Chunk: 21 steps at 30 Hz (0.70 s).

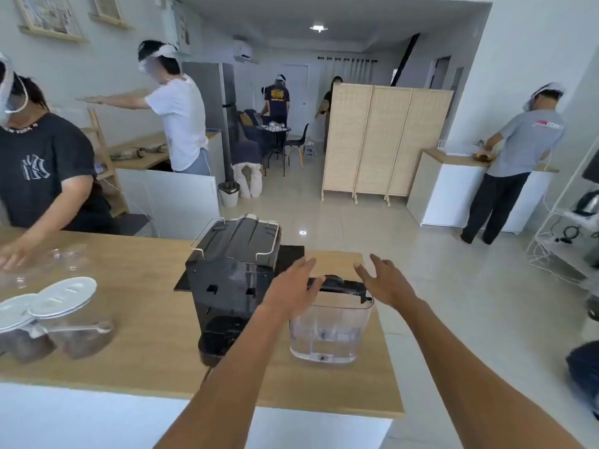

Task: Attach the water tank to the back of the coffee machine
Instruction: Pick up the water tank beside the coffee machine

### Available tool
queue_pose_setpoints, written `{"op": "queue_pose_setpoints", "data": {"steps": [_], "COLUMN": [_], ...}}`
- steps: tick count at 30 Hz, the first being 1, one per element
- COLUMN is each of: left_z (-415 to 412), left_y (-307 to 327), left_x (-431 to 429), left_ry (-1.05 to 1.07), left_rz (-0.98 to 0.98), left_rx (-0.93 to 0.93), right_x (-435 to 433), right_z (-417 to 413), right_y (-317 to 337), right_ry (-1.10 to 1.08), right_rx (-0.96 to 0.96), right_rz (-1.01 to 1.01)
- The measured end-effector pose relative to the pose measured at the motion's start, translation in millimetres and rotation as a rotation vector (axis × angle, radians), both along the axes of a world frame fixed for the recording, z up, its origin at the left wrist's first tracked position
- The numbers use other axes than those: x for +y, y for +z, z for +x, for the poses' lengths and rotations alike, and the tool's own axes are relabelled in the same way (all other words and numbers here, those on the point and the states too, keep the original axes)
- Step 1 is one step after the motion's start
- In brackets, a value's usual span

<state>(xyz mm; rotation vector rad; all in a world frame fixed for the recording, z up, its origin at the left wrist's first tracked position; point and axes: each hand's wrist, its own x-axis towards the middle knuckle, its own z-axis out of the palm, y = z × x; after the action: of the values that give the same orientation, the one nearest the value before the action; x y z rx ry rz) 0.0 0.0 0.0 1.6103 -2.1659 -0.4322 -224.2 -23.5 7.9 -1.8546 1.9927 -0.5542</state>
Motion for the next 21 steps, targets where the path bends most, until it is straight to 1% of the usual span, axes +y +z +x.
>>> {"op": "queue_pose_setpoints", "data": {"steps": [2,4,8,12,15,18,21], "left_z": [-9.3,-14.8,-16.1,-15.4,-16.3,-17.1,-18.0], "left_y": [-12.4,-28.1,-47.9,-54.3,-51.8,-50.9,-55.9], "left_x": [1.2,2.2,-3.0,-5.8,-11.2,-16.5,-18.4], "left_ry": [0.075,0.139,0.3,0.331,0.372,0.41,0.434], "left_rz": [0.078,0.16,0.171,0.27,0.295,0.307,0.302], "left_rx": [0.062,0.083,0.222,0.401,0.551,0.583,0.584], "right_x": [3.3,7.7,10.0,12.2,12.0,10.6,9.6], "right_z": [2.5,4.7,7.0,8.3,6.2,5.2,4.8], "right_y": [-10.3,-22.3,-38.7,-49.4,-56.0,-63.5,-62.7], "right_ry": [-0.017,-0.02,-0.056,-0.118,-0.144,-0.115,-0.078], "right_rx": [-0.022,-0.046,-0.111,-0.233,-0.342,-0.467,-0.521], "right_rz": [0.022,0.043,0.016,0.03,0.079,0.148,0.143]}}
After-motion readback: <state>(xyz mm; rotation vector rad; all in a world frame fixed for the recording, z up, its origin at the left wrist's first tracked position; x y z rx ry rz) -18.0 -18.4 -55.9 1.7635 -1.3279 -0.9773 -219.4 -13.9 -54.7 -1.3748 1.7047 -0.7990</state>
